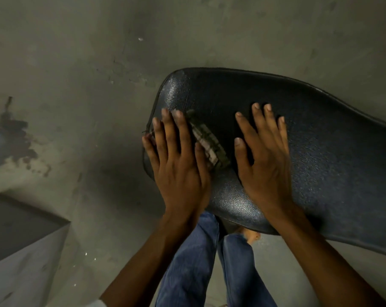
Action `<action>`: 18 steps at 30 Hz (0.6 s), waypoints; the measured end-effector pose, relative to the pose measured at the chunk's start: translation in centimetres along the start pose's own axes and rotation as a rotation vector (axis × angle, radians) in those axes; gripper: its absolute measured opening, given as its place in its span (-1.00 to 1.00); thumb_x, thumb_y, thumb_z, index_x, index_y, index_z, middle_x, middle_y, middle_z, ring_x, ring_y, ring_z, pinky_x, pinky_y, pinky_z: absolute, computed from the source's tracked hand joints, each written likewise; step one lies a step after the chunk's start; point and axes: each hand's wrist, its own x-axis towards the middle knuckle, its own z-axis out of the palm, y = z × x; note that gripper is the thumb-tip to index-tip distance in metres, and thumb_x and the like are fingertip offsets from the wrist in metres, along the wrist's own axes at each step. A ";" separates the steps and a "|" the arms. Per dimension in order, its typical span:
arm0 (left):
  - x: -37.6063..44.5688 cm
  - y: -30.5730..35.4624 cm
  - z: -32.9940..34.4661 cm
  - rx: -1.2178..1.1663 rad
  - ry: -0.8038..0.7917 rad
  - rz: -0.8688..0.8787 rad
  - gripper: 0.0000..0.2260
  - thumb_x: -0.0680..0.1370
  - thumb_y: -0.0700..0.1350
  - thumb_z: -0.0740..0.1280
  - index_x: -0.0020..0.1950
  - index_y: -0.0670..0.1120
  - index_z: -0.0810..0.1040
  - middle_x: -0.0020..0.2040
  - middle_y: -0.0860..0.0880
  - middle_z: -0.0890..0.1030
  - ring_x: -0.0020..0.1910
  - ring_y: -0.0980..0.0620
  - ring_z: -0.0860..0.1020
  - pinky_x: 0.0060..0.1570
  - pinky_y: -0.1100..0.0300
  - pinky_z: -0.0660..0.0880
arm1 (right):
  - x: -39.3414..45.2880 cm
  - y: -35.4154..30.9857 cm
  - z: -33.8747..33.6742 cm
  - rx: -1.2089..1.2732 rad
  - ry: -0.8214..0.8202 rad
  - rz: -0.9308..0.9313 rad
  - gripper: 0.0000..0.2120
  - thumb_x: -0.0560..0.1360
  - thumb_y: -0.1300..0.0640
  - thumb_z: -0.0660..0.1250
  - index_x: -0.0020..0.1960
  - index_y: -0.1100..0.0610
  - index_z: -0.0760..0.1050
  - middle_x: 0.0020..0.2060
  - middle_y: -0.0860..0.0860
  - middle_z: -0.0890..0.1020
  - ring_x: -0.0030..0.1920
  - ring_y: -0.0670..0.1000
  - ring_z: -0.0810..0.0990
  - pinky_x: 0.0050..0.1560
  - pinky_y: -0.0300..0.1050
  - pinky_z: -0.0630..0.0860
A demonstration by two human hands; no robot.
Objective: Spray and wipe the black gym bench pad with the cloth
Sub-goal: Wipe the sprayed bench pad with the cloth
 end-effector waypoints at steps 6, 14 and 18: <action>-2.3 2.9 0.0 0.016 -0.121 0.153 -0.43 0.77 0.03 -0.01 0.74 -0.17 0.00 0.76 -0.19 -0.04 0.75 -0.15 -0.09 0.70 -0.28 -0.09 | -1.5 2.4 -2.2 -0.044 0.072 0.072 -0.55 0.75 0.06 0.23 0.63 0.07 0.38 0.68 0.11 0.29 0.73 0.13 0.15 0.74 0.19 -0.01; 0.0 2.9 0.9 0.068 -0.095 0.200 -0.42 0.77 0.04 0.02 0.75 -0.15 0.02 0.76 -0.17 -0.02 0.75 -0.15 -0.06 0.70 -0.26 -0.10 | -3.6 4.6 -2.8 -0.111 0.072 0.148 -0.51 0.75 -0.01 0.19 0.66 0.05 0.35 0.69 0.14 0.29 0.73 0.19 0.14 0.73 0.25 0.02; 3.7 5.7 2.2 0.091 -0.115 0.207 -0.42 0.77 0.05 -0.02 0.75 -0.16 -0.01 0.76 -0.19 -0.03 0.75 -0.17 -0.08 0.68 -0.29 -0.08 | -4.4 4.9 -3.6 0.002 0.130 0.186 -0.53 0.75 0.04 0.22 0.64 0.08 0.39 0.68 0.14 0.31 0.73 0.15 0.17 0.74 0.21 0.04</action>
